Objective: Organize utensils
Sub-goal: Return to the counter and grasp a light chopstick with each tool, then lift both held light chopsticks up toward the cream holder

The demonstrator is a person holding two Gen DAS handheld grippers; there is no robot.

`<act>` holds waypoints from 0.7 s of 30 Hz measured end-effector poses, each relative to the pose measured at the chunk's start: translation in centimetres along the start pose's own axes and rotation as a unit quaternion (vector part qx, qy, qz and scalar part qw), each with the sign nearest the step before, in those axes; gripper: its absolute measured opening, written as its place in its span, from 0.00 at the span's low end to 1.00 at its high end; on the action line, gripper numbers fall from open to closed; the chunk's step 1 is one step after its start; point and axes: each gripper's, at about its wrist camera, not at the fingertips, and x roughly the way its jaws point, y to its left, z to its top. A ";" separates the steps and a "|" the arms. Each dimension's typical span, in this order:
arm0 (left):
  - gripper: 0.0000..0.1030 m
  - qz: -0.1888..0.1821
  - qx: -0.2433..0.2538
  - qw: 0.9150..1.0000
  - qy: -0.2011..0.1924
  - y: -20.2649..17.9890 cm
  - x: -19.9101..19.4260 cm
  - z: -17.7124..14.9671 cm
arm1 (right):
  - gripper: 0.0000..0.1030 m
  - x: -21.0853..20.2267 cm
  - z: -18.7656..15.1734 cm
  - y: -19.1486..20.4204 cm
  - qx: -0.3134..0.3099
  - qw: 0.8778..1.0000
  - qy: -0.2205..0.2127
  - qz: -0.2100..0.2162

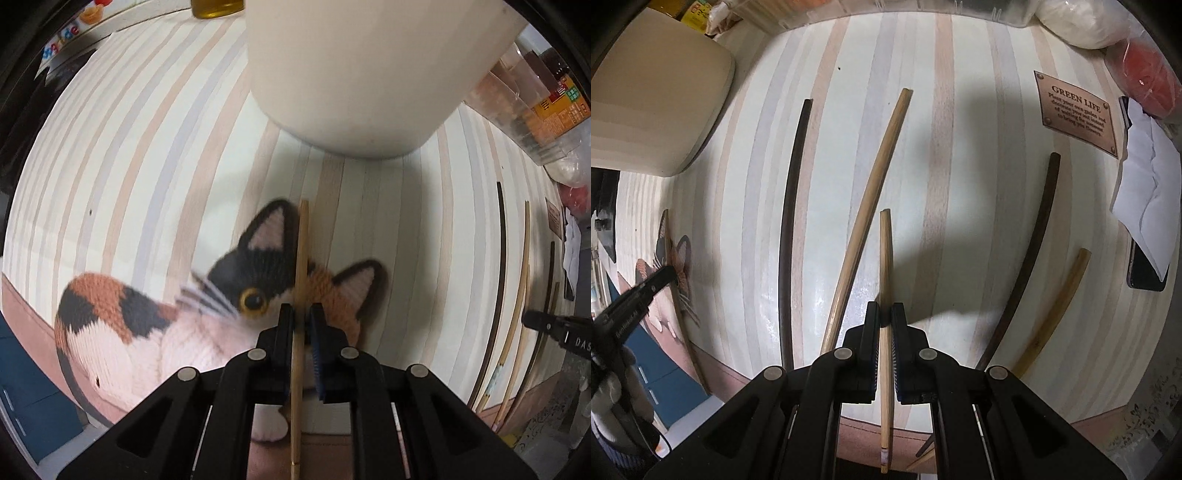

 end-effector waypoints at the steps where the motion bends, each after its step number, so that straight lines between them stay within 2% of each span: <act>1: 0.09 0.002 0.003 1.000 -0.001 0.4 0.3 1.0 | 0.06 0.1 0.1 -0.1 0.001 1.000 0.002 -0.002; 7: 0.09 0.015 0.013 1.000 -0.002 -0.6 0.9 2.9 | 0.06 0.1 0.5 0.9 0.006 1.000 0.014 -0.017; 11: 0.09 0.017 0.014 1.000 -0.003 -2.1 1.5 2.1 | 0.06 0.0 1.4 1.6 0.005 0.999 0.013 -0.029; 14: 0.09 0.021 0.017 1.000 -0.003 -1.8 1.4 2.9 | 0.07 -0.1 0.8 2.5 -0.001 0.999 0.006 -0.039; 16: 0.09 0.025 0.021 0.999 -0.005 -3.0 1.6 2.8 | 0.07 -0.1 0.4 3.2 -0.007 0.999 0.001 -0.048; 21: 0.09 0.028 0.025 0.999 -0.006 -3.5 1.8 2.5 | 0.10 -0.2 0.1 5.0 -0.046 0.992 -0.035 -0.112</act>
